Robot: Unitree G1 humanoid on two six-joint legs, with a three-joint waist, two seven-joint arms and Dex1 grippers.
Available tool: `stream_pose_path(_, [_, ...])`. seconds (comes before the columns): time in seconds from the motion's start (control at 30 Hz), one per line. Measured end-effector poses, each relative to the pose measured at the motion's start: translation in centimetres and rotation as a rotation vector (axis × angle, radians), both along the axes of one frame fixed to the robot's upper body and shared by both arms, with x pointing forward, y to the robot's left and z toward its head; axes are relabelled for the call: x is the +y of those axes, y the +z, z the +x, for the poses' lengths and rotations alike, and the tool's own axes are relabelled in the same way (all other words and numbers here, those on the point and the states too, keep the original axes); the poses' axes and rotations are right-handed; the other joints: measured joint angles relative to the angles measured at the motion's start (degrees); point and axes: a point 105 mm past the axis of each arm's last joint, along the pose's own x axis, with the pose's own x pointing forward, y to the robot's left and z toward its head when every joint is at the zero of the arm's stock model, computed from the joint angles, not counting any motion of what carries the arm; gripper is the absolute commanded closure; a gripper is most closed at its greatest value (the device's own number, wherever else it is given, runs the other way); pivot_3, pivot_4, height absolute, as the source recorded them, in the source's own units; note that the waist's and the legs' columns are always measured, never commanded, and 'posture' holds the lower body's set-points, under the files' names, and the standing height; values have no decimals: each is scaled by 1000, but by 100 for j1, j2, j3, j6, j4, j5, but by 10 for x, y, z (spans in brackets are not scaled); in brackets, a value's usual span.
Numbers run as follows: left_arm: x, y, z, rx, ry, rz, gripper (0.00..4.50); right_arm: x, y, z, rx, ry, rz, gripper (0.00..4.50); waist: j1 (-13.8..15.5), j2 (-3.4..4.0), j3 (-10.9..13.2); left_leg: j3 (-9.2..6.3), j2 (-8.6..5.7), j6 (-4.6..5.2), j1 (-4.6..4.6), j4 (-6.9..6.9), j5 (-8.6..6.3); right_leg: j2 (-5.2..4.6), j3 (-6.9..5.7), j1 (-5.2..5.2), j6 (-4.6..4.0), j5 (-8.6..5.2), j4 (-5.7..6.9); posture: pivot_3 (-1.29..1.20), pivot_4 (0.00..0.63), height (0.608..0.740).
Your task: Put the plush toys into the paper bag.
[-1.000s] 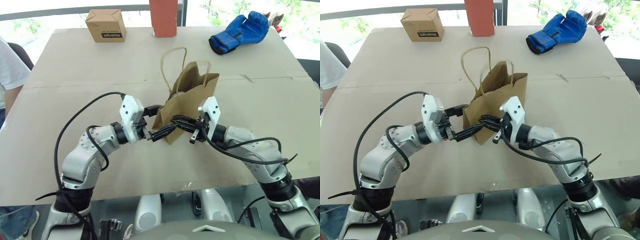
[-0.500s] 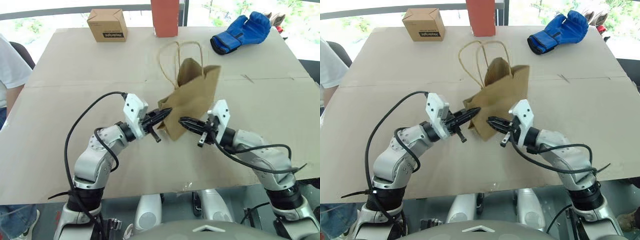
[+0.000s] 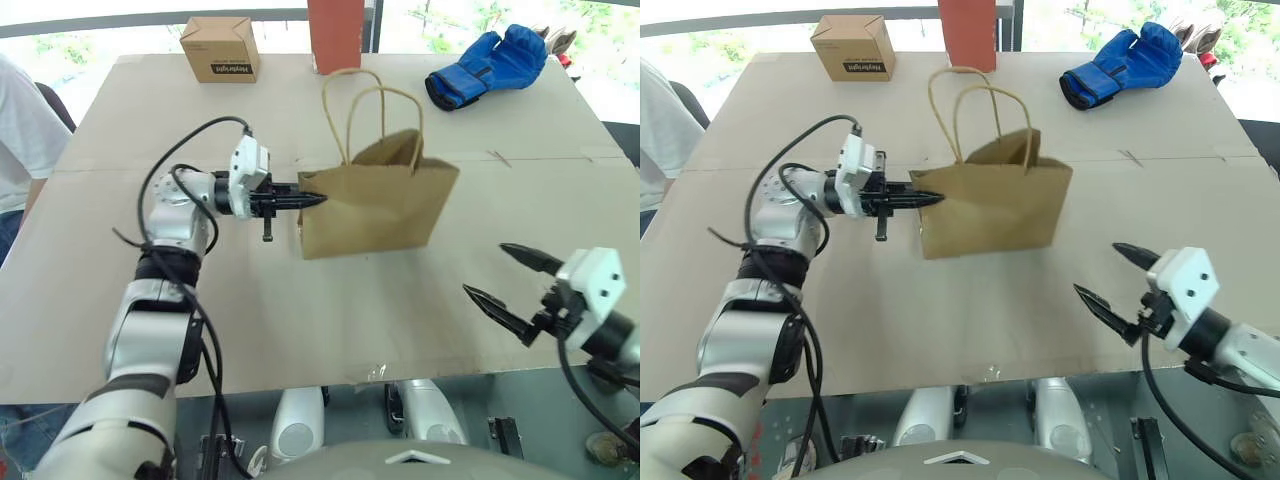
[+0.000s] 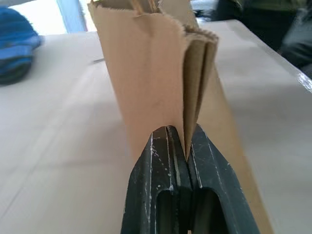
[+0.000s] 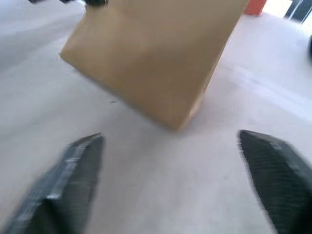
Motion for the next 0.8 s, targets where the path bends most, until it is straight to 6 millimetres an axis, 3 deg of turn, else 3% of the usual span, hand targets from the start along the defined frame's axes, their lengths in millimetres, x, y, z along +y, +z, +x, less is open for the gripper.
stream_pose_path(0.07, [-1,-2,3,-28,-7,40,3140,3,5,1,-16,39,-25,0,-7,-1,1,-3,0,0,1,1,0,2,0,0,0,0,3,0,150,740])
stream_pose_path(0.27, [4,3,11,-78,56,24,238,9,6,5,-39,104,-31,0,13,-3,1,-6,-1,0,-5,2,0,1,0,1,14,9,3,0,150,740])
stream_pose_path(0.4, [22,4,-1,-42,169,-84,108,1,-1,6,-27,100,-34,0,-27,2,-1,-1,2,0,3,-4,0,-1,6,1,21,12,9,0,150,740])
stream_pose_path(0.5, [51,-25,-29,140,348,-140,108,-14,-7,4,0,65,-7,0,-149,6,-2,-5,10,0,9,-8,0,0,0,0,22,11,22,0,150,740])
stream_pose_path(0.57, [55,-33,-41,202,393,-147,108,-19,-7,5,4,55,-1,0,-131,4,-1,-12,11,-1,9,-5,0,1,-9,-1,15,7,27,0,150,740])
stream_pose_path(0.7, [66,-49,-98,340,545,-144,108,-48,-20,5,65,33,-31,0,-113,17,-7,10,8,-2,32,-1,0,-25,-4,21,7,-10,19,0,150,740])
stream_pose_path(0.8, [73,-61,-119,397,633,-126,108,-66,-26,5,101,2,-48,0,-85,17,-7,21,3,-2,37,0,-1,-37,-1,22,15,-14,18,0,150,740])
